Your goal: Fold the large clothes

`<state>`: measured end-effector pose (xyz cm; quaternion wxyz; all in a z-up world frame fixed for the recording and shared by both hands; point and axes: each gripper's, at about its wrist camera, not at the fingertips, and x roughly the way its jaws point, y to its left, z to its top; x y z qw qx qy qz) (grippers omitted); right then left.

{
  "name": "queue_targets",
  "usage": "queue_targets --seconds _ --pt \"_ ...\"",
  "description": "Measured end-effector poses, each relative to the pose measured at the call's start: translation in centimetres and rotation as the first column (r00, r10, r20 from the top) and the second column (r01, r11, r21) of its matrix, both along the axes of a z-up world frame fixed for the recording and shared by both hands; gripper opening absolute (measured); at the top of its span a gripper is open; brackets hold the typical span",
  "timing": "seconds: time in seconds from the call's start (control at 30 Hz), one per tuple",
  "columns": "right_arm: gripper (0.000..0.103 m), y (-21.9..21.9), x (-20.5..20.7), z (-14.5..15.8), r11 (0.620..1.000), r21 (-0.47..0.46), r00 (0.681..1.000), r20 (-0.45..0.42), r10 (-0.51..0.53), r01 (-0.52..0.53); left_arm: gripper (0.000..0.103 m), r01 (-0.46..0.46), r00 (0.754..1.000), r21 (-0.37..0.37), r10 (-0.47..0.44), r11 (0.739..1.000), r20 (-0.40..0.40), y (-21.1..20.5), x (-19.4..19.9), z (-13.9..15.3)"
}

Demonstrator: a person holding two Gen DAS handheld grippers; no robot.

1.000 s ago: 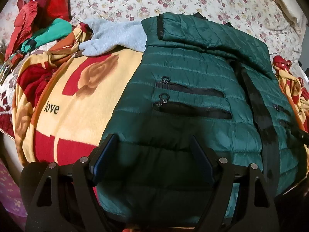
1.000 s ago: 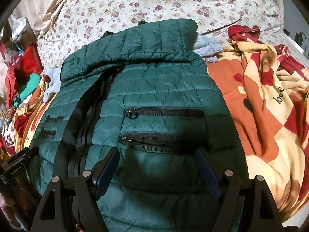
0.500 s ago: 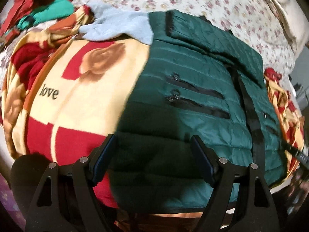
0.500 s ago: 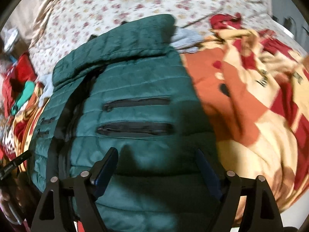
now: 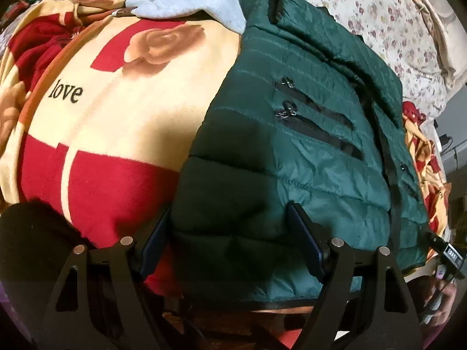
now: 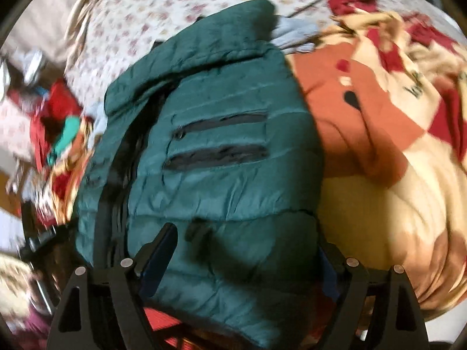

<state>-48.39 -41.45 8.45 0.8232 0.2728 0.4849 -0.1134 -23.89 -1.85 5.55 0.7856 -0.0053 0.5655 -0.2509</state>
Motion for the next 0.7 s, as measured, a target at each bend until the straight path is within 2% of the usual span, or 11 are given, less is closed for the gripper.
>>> queue_targets --seconds 0.07,0.13,0.2,0.27,0.43,0.57,0.67,0.7 --pt "0.085 -0.2 -0.2 -0.7 1.0 0.026 1.0 -0.029 -0.008 0.008 0.079 -0.004 1.0 -0.005 0.004 1.0 -0.004 0.1 0.2 -0.1" --pt "0.083 0.2 -0.6 -0.4 0.999 0.038 1.0 -0.005 0.015 -0.014 0.079 -0.009 1.0 -0.012 0.009 1.0 -0.003 0.2 0.2 0.0" --pt "0.067 0.9 -0.9 0.7 0.999 0.003 0.998 0.028 0.053 -0.053 0.079 0.014 1.0 -0.013 -0.014 1.0 0.004 -0.1 -0.2 0.1" --pt "0.063 1.3 -1.0 1.5 0.997 -0.02 0.995 0.062 0.074 -0.073 0.079 0.035 0.999 0.005 -0.035 0.999 0.017 -0.6 -0.4 0.2" --pt "0.063 1.4 0.2 -0.1 0.996 -0.025 0.996 -0.002 0.085 -0.085 0.079 0.03 0.999 0.03 -0.032 0.999 0.039 -1.1 -0.7 0.2" --pt "0.062 1.5 0.2 0.2 0.996 -0.032 0.996 0.026 0.09 -0.089 0.079 0.021 0.998 0.042 -0.023 0.999 0.054 -1.0 -1.0 0.1" --pt "0.038 1.6 0.1 1.2 0.993 -0.084 0.995 0.055 0.082 -0.077 0.079 0.019 0.998 0.049 -0.021 0.999 0.055 -1.1 -1.1 0.1" --pt "0.035 1.7 0.2 1.4 0.992 -0.099 0.995 0.06 0.08 -0.073 0.079 0.016 0.998 0.049 -0.018 0.999 0.054 -1.1 -1.1 0.1"
